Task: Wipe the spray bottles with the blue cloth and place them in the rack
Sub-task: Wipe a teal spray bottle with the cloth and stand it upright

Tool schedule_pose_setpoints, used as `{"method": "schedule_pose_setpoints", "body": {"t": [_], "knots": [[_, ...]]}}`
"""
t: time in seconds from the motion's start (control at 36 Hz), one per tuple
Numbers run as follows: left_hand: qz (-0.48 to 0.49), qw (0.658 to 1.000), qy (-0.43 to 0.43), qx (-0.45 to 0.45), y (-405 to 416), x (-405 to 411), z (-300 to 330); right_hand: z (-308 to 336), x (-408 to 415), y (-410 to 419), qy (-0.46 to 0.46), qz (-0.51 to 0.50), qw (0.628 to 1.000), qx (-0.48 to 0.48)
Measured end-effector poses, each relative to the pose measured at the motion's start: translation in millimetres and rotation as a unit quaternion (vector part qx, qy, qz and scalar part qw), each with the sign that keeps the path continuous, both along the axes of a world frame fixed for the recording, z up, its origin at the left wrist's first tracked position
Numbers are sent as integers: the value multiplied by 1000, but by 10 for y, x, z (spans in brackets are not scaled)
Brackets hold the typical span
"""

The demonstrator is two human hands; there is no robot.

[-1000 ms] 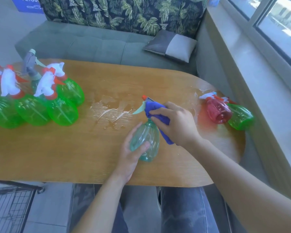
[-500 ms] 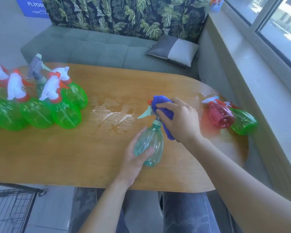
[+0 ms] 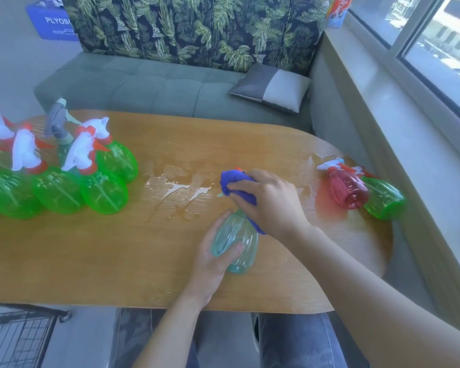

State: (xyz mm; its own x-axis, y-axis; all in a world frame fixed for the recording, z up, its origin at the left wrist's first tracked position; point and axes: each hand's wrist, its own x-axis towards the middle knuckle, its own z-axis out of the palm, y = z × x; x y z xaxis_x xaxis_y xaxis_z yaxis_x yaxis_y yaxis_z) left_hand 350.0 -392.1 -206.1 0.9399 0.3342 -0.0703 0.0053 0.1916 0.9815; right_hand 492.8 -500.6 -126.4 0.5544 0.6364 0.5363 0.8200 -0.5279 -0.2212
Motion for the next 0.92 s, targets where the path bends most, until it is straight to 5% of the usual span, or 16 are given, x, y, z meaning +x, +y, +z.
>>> {"method": "schedule_pose_setpoints", "body": {"t": [0.11,0.25,0.33,0.58,0.92], "knots": [[-9,1000,1,-2,-3,-10,24,55,131,-65,18,-97,994,46],[5,1000,-2,-3,17,-16,30,43,60,-116,49,-2,999,-16],[1,1000,0,4,5,-2,44,46,102,-146,53,-33,998,0],[-8,1000,10,2,7,-38,53,120,267,-10,257,-88,957,96],[15,1000,6,-27,19,-28,27,130,327,-377,337,-84,938,-5]]}}
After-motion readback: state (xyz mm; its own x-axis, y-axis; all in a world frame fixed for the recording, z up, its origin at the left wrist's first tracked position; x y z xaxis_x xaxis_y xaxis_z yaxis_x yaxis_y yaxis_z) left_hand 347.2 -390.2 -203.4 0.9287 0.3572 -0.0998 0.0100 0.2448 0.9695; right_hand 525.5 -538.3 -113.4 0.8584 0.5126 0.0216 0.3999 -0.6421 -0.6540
